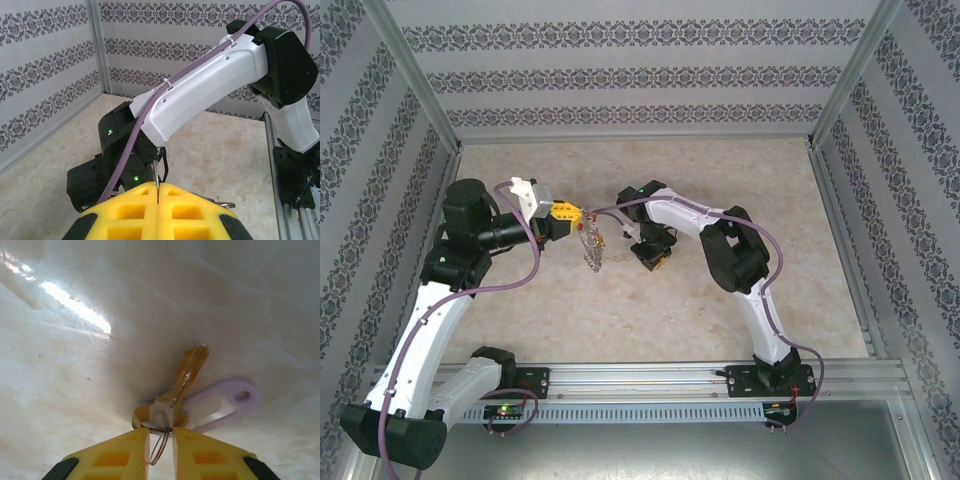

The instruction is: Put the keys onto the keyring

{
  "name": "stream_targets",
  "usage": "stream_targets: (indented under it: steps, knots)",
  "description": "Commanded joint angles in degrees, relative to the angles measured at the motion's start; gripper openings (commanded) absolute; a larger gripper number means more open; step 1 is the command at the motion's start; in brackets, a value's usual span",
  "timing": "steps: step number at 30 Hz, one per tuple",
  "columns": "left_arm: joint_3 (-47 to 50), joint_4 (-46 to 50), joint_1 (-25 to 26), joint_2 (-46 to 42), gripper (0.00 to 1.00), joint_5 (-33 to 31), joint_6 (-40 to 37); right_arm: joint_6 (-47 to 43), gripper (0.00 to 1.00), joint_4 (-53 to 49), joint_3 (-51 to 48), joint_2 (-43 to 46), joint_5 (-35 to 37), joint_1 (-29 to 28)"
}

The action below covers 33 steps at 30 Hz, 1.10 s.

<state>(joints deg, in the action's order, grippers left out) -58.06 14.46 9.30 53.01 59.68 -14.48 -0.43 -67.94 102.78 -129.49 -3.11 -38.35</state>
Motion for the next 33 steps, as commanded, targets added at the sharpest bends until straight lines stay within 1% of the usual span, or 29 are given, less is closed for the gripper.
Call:
stream_targets:
  steps: [1, 10, 18, 21, 23, 26, 28, 33]
  knots:
    - [0.2, -3.5, -0.4, -0.5, 0.00, 0.8, 0.3, -0.7, 0.19, -1.5, 1.9, -1.5, -1.1, 0.7]
    - [0.2, -3.5, -0.4, -0.3, 0.00, 0.7, 0.2, -0.8, 0.16, -1.4, 2.7, -2.7, -1.8, 1.2]
    - [0.2, -3.4, -0.4, -0.3, 0.00, 0.7, 0.2, -1.4, 0.13, -1.3, 1.1, -2.1, -0.6, 1.9]
    - [0.3, -3.5, -0.4, -0.3, 0.00, 0.8, 0.2, -1.6, 0.11, -1.4, 0.8, -1.4, -0.3, 2.3]
    - [0.3, -3.6, -0.4, -0.2, 0.00, 0.9, 0.3, -1.8, 0.07, -1.4, 0.6, -0.5, 0.2, 2.5]
    - [0.5, -4.0, -0.4, 0.1, 0.00, 1.8, 0.7, -2.3, 0.00, -0.6, 0.1, 2.3, -0.3, 2.8]
    - [0.6, -4.4, -0.3, 0.5, 0.00, 2.2, 1.0, -2.8, 0.00, 2.2, -1.9, 6.0, -2.2, 3.1]
    - [1.0, -5.5, -0.3, 2.4, 0.00, 2.9, 2.0, -3.3, 0.00, 13.4, -9.3, 18.6, -11.4, 3.9]
